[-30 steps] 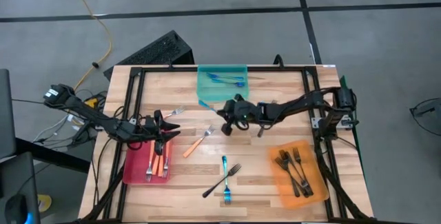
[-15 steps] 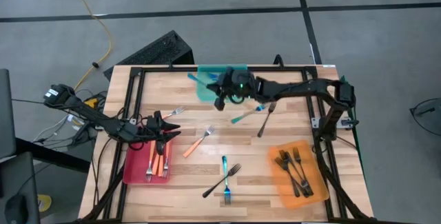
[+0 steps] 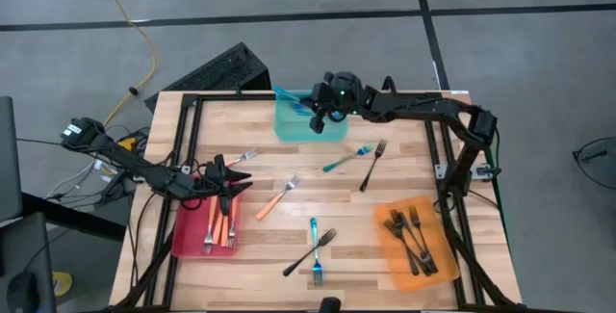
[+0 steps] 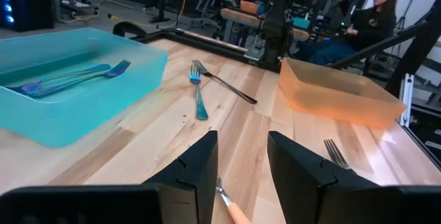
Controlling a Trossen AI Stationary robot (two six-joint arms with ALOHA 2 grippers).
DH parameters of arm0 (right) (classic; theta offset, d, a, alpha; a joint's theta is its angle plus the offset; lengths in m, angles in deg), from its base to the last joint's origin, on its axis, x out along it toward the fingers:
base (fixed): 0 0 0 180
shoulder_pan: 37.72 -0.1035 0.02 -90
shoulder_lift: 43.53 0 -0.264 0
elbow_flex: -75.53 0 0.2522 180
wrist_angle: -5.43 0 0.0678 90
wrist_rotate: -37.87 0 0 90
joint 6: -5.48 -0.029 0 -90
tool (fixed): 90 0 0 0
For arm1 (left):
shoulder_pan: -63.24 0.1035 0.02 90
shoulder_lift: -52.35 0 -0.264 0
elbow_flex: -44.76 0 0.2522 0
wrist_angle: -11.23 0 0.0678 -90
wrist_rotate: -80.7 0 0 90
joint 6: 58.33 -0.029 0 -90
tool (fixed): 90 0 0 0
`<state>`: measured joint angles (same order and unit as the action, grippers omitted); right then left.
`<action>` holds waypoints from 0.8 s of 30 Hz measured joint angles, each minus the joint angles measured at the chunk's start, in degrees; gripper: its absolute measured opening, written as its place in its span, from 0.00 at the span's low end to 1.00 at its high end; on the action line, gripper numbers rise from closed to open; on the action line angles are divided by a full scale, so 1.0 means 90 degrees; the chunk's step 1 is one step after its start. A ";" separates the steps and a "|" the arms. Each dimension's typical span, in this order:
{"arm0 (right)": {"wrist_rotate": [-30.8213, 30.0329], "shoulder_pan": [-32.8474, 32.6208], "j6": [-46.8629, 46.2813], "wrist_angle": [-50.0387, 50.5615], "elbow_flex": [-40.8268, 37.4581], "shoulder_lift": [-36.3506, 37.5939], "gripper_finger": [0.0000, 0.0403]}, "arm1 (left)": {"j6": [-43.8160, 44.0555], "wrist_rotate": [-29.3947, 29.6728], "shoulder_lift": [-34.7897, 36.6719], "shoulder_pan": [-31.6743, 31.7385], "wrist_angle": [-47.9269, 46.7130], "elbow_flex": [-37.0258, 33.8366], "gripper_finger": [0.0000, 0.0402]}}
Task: Sort silverware by color (type)
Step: Put the blue fork into the blue bin
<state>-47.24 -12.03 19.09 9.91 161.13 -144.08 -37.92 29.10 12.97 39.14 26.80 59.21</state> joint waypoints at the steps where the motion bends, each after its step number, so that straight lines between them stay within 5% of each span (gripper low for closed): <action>1: 0.0104 0.0041 0.0144 -0.0009 0.0000 0.0000 0.08 | 0.0003 0.0003 0.0001 0.0000 0.0002 0.0000 0.28; 7: 0.1083 0.0211 0.0501 -0.0041 0.0000 -0.0002 0.08 | 0.0043 0.0019 0.0000 0.0000 0.0001 0.0000 0.28; 24: 0.1392 0.0563 0.0626 -0.0533 0.0010 -0.0764 0.08 | 0.0316 0.0162 0.0002 0.0000 -0.0170 0.0000 0.28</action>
<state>-34.72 -6.97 24.72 5.12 161.22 -150.95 -35.08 30.56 12.99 39.14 25.27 59.21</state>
